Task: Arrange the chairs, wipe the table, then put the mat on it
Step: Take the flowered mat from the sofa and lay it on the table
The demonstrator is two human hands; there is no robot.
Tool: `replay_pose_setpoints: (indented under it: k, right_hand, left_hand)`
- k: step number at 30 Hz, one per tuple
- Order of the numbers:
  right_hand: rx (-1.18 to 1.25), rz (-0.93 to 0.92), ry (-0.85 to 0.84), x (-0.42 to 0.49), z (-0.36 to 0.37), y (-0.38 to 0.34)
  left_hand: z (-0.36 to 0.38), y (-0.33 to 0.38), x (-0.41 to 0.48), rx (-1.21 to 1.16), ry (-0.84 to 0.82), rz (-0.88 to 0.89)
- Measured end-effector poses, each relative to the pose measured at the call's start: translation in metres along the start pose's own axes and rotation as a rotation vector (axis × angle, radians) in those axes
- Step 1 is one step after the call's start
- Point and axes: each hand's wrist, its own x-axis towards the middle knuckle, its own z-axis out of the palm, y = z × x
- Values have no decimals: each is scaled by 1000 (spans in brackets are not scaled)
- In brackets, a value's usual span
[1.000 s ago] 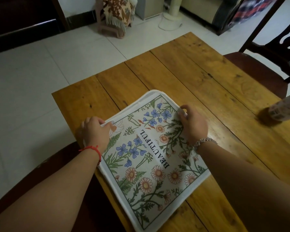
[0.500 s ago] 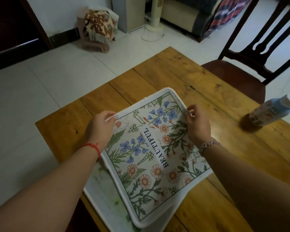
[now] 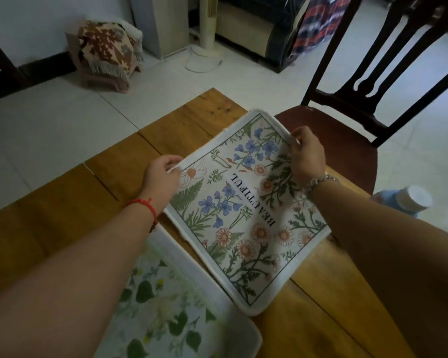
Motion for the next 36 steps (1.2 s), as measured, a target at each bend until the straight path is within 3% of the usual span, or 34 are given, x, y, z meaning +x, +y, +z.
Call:
replay_pose_setpoints:
  k: [7, 14, 22, 36]
  right_hand:
    - [-64, -24, 30, 63, 11, 19]
    - [-85, -40, 14, 96, 23, 36]
    - [-135, 31, -59, 100, 33, 65]
    - [-363, -126, -85, 69, 39, 84]
  left_hand:
    - [37, -8, 26, -21, -73, -24]
    - [58, -6, 47, 47, 23, 36]
    - [76, -13, 52, 347, 143, 136]
    - [78, -20, 34, 358, 206, 136]
